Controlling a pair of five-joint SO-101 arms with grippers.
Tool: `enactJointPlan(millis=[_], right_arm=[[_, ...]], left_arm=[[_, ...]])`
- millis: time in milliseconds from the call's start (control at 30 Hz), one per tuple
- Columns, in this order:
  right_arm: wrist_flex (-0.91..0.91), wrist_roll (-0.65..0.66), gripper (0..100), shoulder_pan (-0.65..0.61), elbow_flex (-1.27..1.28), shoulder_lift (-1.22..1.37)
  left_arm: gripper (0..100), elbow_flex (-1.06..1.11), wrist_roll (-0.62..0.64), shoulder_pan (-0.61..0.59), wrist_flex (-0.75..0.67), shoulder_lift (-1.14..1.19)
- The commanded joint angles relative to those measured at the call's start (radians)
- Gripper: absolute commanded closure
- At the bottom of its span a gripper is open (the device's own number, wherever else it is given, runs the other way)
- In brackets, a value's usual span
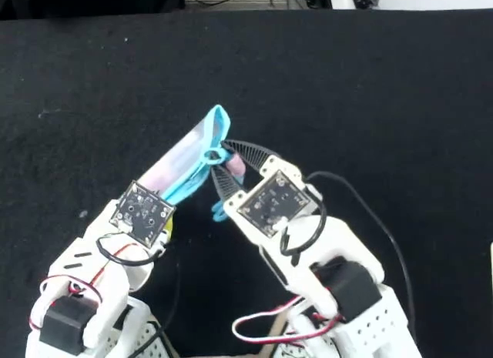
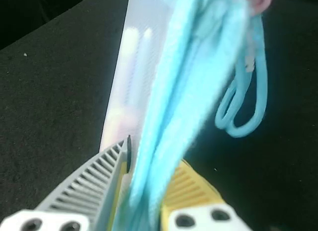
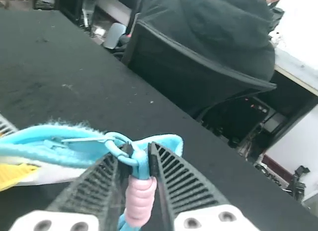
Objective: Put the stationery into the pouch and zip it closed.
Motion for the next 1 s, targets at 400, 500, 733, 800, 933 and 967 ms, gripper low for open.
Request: enactJointPlan(millis=[400,500,733,800,933,967], right_arm=[[-0.06,-0.014,98.8,0.175,-0.093,0.306],[-0.057,-0.014,98.8,0.175,-0.091,0.355],[-0.12,-0.009,98.8,0.176,-0.018,0.473],[-0.17,-0.009,98.8,0.176,0.004,0.524],[-0.212,-0.006,98.8,0.178,-0.001,0.639],[-0.213,-0.006,98.8,0.178,-0.007,0.664]], left_arm=[[97,0.007,0.017,-0.007,0.006,-0.002],[97,0.007,0.017,-0.007,0.006,-0.002],[97,0.007,0.017,-0.007,0.003,-0.002],[97,0.007,0.017,-0.007,0.003,-0.002],[97,0.007,0.017,-0.01,0.003,-0.002],[97,0.007,0.017,-0.01,0.003,-0.002]])
